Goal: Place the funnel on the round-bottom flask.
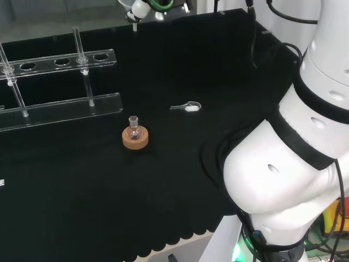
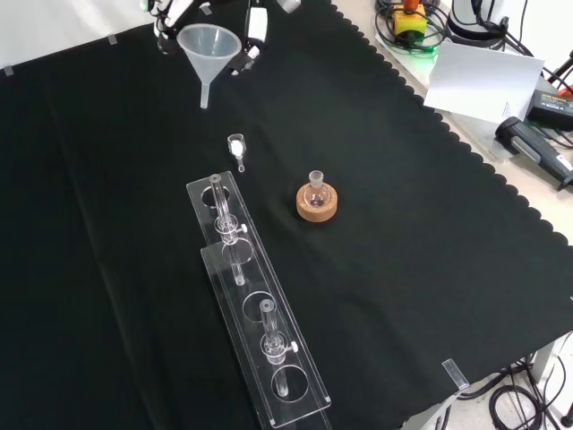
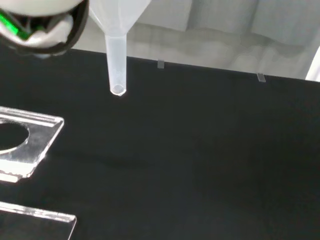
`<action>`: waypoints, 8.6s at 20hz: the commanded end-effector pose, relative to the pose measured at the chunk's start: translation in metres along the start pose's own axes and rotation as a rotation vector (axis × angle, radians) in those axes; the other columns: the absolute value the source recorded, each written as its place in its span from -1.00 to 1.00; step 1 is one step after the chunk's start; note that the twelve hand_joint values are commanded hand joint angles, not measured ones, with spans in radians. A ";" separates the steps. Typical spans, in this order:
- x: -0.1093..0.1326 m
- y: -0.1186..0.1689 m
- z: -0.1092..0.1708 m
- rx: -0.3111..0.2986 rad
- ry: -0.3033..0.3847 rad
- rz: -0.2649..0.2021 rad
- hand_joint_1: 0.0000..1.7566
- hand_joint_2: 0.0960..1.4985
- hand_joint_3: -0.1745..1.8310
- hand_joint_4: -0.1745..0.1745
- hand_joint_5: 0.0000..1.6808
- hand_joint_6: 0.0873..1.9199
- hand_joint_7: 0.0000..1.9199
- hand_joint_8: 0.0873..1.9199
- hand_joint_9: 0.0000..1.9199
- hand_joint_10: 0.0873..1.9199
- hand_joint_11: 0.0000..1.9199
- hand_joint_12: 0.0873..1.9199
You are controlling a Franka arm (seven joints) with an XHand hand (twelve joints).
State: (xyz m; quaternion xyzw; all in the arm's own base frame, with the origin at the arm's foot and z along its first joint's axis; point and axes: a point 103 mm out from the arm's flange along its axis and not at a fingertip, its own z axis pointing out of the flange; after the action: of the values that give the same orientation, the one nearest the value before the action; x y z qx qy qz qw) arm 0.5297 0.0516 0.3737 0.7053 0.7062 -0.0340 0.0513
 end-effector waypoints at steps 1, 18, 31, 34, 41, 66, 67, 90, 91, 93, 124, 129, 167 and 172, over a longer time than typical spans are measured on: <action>0.007 -0.022 0.005 0.025 0.005 -0.002 0.00 -0.45 0.02 0.22 -0.08 -0.54 0.08 -0.45 -0.23 -0.66 -1.00 0.30; 0.014 -0.076 0.018 0.096 0.021 0.010 0.01 -0.45 0.03 0.27 -0.05 -0.51 0.10 -0.45 -0.22 -0.66 -1.00 0.30; 0.040 -0.117 0.032 0.116 0.050 0.048 0.01 -0.45 0.04 0.29 -0.04 -0.50 0.11 -0.44 -0.21 -0.66 -1.00 0.30; 0.047 -0.124 0.036 0.121 0.056 0.074 0.01 -0.45 0.04 0.30 -0.04 -0.50 0.11 -0.45 -0.21 -0.66 -1.00 0.30; 0.061 -0.132 0.049 0.146 0.063 0.101 0.01 -0.45 0.05 0.34 -0.02 -0.48 0.12 -0.45 -0.20 -0.66 -1.00 0.30; 0.081 -0.156 0.124 0.233 0.119 0.157 0.01 -0.45 0.06 0.43 0.02 -0.46 0.15 -0.45 -0.19 -0.67 -1.00 0.31; 0.081 -0.156 0.127 0.229 0.116 0.159 0.01 -0.45 0.06 0.43 0.02 -0.46 0.15 -0.45 -0.18 -0.67 -1.00 0.31; 0.062 -0.134 0.116 0.162 0.210 0.228 0.01 -0.45 0.07 0.45 0.03 -0.45 0.16 -0.45 -0.17 -0.68 -1.00 0.31; 0.063 -0.134 0.117 0.158 0.214 0.233 0.01 -0.45 0.07 0.45 0.03 -0.45 0.16 -0.45 -0.17 -0.68 -1.00 0.31; 0.064 -0.134 0.117 0.155 0.220 0.236 0.01 -0.45 0.07 0.45 0.03 -0.45 0.16 -0.45 -0.17 -0.68 -1.00 0.31; 0.101 -0.142 0.140 0.203 0.334 0.282 0.01 -0.45 0.07 0.45 0.03 -0.45 0.17 -0.46 -0.16 -0.69 -1.00 0.31; 0.102 -0.143 0.141 0.205 0.322 0.292 0.02 -0.45 0.07 0.45 0.03 -0.45 0.16 -0.46 -0.16 -0.69 -1.00 0.31; 0.096 -0.145 0.164 0.169 0.335 0.336 0.02 -0.44 0.08 0.45 0.03 -0.44 0.16 -0.46 -0.16 -0.71 -1.00 0.30; 0.098 -0.146 0.167 0.179 0.342 0.335 0.02 -0.44 0.08 0.45 0.03 -0.44 0.16 -0.46 -0.16 -0.71 -1.00 0.30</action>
State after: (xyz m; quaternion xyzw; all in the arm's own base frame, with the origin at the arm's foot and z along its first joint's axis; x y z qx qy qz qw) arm 0.3880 0.1277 0.1947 0.8099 0.5726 0.0330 -0.1231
